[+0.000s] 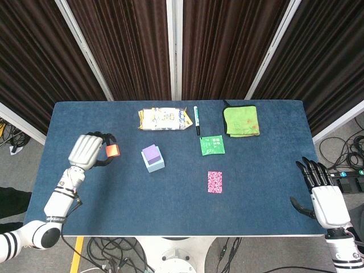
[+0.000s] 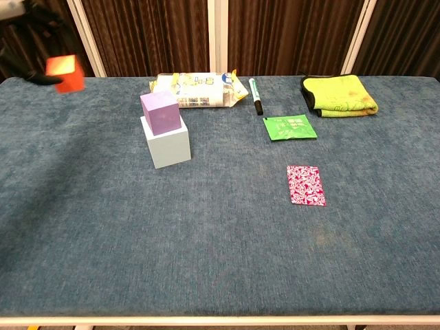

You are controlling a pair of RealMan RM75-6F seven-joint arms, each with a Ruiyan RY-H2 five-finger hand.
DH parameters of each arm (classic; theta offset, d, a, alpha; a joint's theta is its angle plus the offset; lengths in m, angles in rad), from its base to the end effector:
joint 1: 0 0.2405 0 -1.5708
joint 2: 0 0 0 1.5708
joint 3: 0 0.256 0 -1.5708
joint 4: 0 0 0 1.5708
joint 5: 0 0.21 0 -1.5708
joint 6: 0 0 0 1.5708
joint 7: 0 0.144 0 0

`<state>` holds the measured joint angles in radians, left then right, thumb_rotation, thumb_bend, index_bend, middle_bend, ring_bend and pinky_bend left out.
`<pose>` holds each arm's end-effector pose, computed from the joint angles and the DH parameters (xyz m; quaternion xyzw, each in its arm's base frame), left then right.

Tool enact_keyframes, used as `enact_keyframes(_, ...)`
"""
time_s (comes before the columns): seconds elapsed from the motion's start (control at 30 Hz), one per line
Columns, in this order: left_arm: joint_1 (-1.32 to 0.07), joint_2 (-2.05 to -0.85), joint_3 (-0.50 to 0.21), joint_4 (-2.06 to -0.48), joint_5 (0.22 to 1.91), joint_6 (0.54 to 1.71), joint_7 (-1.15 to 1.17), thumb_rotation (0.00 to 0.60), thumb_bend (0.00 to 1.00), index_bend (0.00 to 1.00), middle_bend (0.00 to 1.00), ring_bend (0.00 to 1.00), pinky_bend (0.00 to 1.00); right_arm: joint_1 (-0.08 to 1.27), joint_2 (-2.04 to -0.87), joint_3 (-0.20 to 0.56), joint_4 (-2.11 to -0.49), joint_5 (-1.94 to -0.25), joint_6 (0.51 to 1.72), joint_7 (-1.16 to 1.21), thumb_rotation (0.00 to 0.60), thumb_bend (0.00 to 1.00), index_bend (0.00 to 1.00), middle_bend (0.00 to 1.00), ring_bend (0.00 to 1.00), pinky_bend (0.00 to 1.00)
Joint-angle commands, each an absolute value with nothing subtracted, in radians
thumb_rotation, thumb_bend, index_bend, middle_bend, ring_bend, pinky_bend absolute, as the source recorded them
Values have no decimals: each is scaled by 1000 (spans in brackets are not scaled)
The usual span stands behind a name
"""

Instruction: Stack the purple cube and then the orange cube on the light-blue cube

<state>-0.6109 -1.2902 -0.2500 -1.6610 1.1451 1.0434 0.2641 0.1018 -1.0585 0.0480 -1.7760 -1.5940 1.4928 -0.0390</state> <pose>-0.1747 0.3427 0.0792 -0.6816 -0.3837 -0.4086 0.4704 -0.2662 -0.1817 0.1603 0.6147 -0.3767 0.4323 0.5417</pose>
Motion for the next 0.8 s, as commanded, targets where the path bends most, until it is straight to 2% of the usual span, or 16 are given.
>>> enact_keyframes(0.03, -664, -1292, -286, -1684, 1081, 994, 302, 600, 312, 449, 620, 407, 419, 101, -1059, 47, -1775, -1596, 1495, -39, 600, 180, 0, 0, 0, 0)
enact_keyframes(0.43, -837, -1361, -313, -1711, 899, 885, 414, 600, 311, 448, 622, 409, 408, 99, -1059, 50, -1773, -1597, 1503, -36, 600, 180, 0, 0, 0, 0)
enact_keyframes(0.8, -924, -1396, -299, -1678, 799, 862, 442, 600, 310, 448, 622, 409, 404, 98, -1066, 53, -1775, -1592, 1506, -54, 600, 180, 0, 0, 0, 0)
